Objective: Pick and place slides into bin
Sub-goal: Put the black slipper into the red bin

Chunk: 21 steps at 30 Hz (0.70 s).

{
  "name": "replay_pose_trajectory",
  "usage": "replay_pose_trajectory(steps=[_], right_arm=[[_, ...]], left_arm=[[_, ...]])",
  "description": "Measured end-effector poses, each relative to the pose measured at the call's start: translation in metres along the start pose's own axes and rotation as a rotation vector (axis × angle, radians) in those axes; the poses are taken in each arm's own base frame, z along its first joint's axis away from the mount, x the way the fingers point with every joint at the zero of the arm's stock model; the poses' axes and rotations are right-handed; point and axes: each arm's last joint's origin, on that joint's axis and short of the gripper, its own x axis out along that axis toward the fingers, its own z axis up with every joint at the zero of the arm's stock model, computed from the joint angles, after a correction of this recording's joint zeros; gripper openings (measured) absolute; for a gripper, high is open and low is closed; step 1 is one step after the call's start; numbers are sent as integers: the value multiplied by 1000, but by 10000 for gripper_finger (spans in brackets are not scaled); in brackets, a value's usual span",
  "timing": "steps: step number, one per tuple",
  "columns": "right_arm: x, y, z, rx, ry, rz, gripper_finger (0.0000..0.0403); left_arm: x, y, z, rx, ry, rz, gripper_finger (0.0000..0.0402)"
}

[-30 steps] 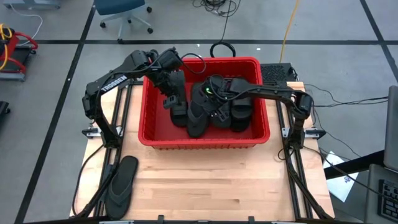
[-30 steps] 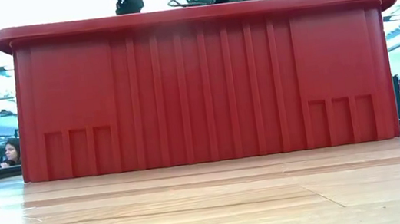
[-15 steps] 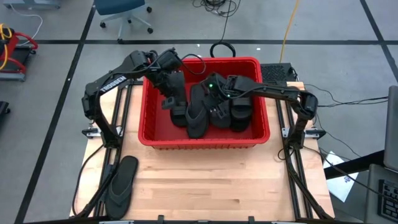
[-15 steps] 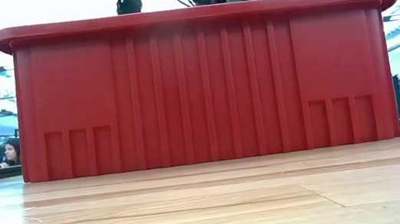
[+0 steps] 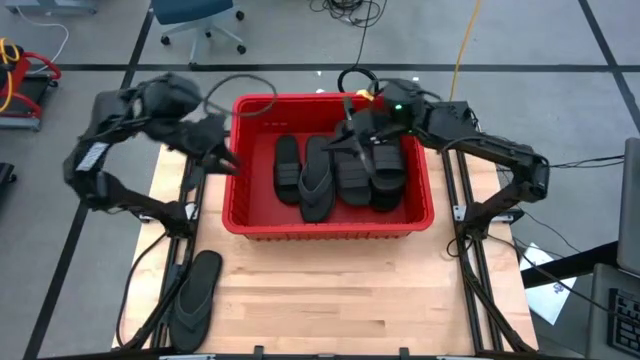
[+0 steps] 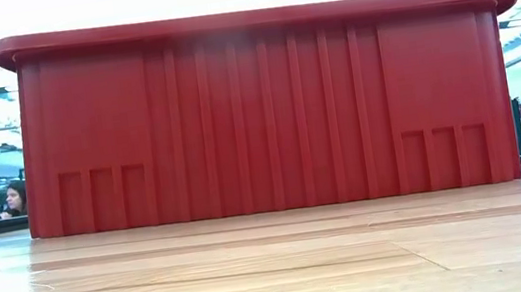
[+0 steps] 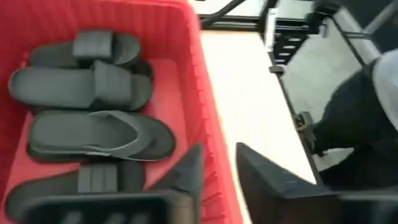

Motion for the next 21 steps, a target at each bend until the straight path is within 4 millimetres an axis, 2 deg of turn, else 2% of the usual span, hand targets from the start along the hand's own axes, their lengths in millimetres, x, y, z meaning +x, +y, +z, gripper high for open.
replay_pose_trajectory(steps=[2, 4, 9, 13, 17, 21], right_arm=[[-4, 4, 10, 15, -67, 83, 1], [-3, 10, 11, 41, -84, 158, 1], [11, 24, -11, 157, -30, 270, 1], [18, 30, -32, 259, 28, 296, 0], [15, 36, -45, 313, 60, 300, 0], [8, 42, -49, 306, 52, 300, 0]], left_arm=[[-5, -11, -9, 26, -19, -22, 39], [-4, -19, -18, 21, -44, -44, 12], [23, -26, -48, -73, -84, -113, 9], [47, -34, -91, -251, 46, -200, 3], [61, -49, -126, -428, 188, -312, 1], [67, -65, -145, -470, 203, -419, 1]])
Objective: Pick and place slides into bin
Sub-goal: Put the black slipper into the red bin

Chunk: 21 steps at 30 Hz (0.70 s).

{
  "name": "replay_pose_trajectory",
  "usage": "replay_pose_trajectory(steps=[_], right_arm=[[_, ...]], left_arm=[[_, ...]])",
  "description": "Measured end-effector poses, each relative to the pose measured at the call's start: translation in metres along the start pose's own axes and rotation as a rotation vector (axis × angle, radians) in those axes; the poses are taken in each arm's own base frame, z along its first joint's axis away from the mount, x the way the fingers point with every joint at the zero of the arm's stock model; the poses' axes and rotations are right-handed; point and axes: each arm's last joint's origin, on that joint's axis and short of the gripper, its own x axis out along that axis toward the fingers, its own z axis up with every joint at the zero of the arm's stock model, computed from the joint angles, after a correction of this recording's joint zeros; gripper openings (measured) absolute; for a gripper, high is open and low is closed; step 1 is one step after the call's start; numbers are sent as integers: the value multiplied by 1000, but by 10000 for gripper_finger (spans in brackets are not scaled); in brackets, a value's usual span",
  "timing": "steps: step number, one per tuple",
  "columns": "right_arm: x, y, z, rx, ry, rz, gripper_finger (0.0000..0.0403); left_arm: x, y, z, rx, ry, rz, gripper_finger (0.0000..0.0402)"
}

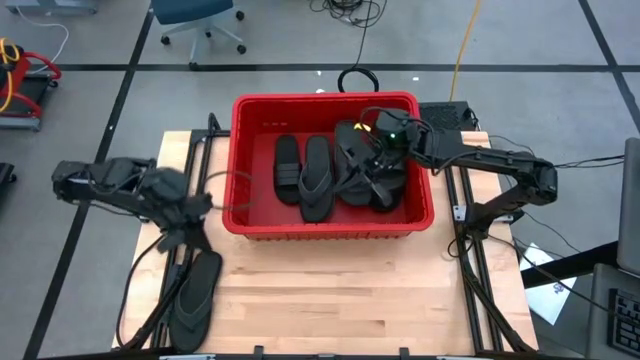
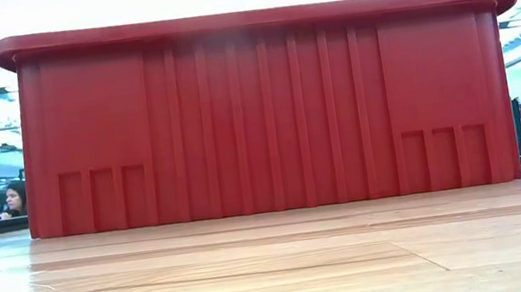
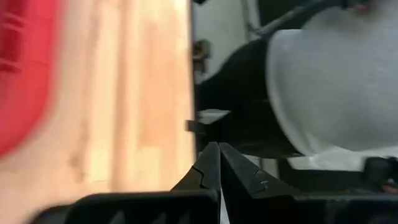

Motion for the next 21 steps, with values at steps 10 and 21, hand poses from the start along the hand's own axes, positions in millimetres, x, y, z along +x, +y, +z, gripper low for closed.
replay_pose_trajectory(steps=[10, 21], right_arm=[[-17, 10, -9, -22, -122, -22, 0], [-24, 12, -24, 20, -224, -10, 0]], left_arm=[[55, -1, -37, -148, 191, -157, 6], [110, 24, -83, -432, 309, -39, 66]])
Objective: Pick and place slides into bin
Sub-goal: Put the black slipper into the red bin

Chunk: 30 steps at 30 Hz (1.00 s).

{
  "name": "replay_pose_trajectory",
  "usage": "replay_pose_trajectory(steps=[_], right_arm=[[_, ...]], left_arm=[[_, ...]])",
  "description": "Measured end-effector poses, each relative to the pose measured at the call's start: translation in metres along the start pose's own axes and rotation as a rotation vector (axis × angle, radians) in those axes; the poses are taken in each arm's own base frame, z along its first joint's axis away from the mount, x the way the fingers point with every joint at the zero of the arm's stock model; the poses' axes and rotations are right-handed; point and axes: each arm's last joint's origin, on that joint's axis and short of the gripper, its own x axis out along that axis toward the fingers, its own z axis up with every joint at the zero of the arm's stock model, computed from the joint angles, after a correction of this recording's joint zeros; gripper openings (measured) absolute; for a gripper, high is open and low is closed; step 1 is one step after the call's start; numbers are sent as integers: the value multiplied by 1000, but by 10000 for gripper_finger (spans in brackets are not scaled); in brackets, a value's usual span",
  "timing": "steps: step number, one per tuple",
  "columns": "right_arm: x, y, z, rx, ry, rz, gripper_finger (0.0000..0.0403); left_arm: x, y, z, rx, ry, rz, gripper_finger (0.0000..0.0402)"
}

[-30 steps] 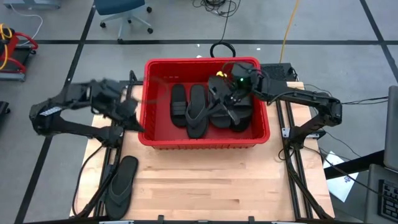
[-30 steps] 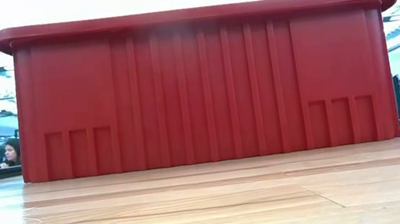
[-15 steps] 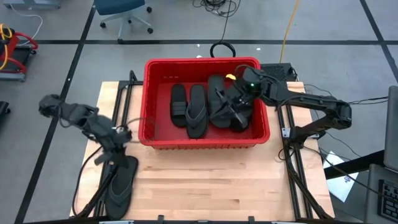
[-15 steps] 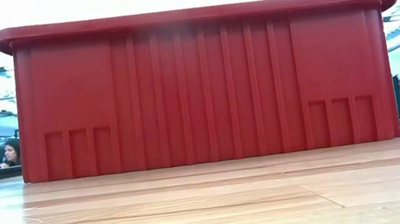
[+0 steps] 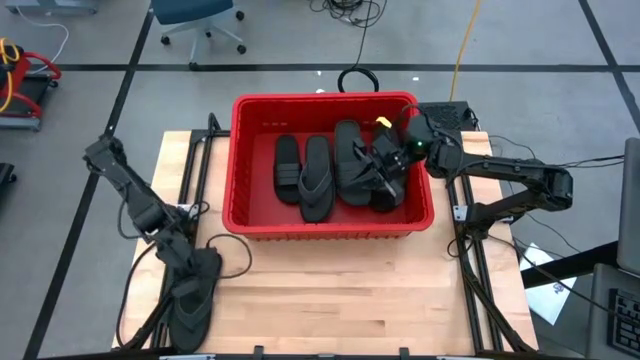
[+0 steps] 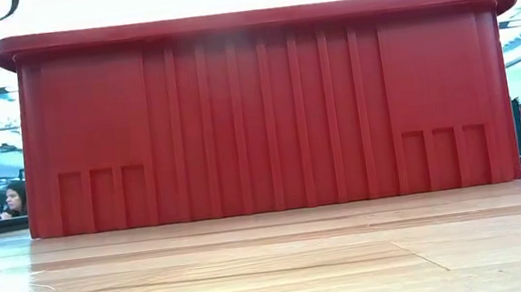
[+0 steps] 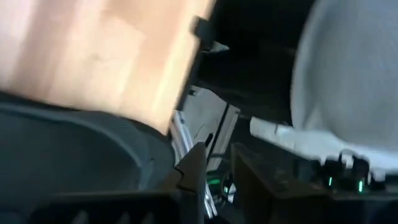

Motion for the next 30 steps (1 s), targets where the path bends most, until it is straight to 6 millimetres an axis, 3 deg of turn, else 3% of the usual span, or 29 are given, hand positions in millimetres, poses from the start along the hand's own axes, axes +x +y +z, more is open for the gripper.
replay_pose_trajectory(steps=[8, 17, 22, 30], right_arm=[[0, 0, 0, 53, -3, 0, 18], [0, 0, 0, 56, -3, 1, 38], [0, 0, 0, 56, -3, 1, 40], [-3, -2, 1, 52, -5, -11, 39]], left_arm=[[16, 27, 1, -380, -35, 63, 153], [27, 33, 0, -419, -23, 87, 243], [36, 37, 1, -445, -7, 150, 265], [49, 38, 4, -432, 5, 183, 269]])
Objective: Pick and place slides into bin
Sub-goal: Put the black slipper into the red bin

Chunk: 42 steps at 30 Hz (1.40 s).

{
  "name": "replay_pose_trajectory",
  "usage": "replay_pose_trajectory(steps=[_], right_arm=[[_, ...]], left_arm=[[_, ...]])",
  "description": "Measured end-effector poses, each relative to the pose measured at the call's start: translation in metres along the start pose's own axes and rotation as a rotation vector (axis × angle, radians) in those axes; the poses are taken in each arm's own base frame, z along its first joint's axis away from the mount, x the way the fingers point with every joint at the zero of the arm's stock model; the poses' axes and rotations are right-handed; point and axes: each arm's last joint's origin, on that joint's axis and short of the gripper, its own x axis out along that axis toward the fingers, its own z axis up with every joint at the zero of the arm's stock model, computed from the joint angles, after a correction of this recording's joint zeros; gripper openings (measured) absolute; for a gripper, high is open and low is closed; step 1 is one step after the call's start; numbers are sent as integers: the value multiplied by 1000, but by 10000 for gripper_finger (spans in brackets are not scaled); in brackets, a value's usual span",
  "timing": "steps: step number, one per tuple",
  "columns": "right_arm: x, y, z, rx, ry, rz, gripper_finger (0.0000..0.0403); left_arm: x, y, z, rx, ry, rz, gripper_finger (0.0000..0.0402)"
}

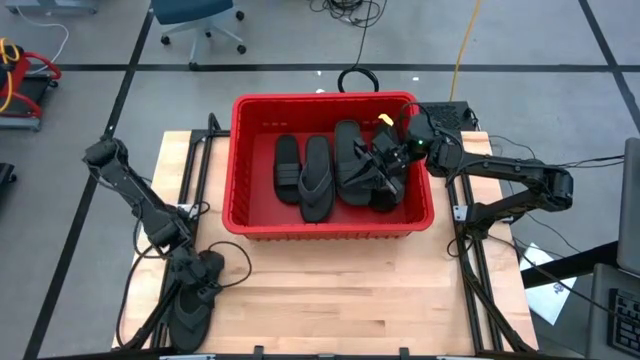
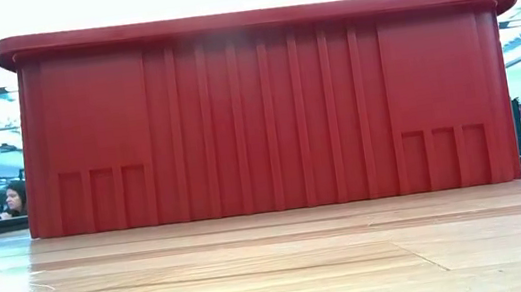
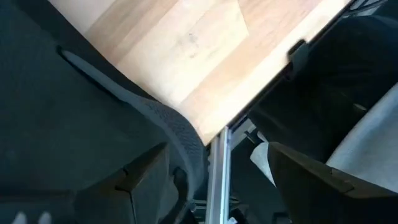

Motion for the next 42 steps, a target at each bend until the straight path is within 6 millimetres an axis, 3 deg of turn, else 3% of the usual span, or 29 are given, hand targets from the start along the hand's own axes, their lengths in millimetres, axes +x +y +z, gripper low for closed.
replay_pose_trajectory(steps=[22, 29, 37, 42], right_arm=[[-5, -5, 2, -2, -8, -28, 33], [-5, -5, 2, -2, -9, -30, 34], [-5, -5, 2, 13, -9, -30, 34], [-5, -5, 2, 27, -8, -27, 34]], left_arm=[[20, 5, 7, 74, 15, 132, 261], [20, 6, 6, 96, 58, 137, 176], [21, -1, 5, 153, 52, 69, 16], [20, -20, 1, 250, 50, -131, 9]])
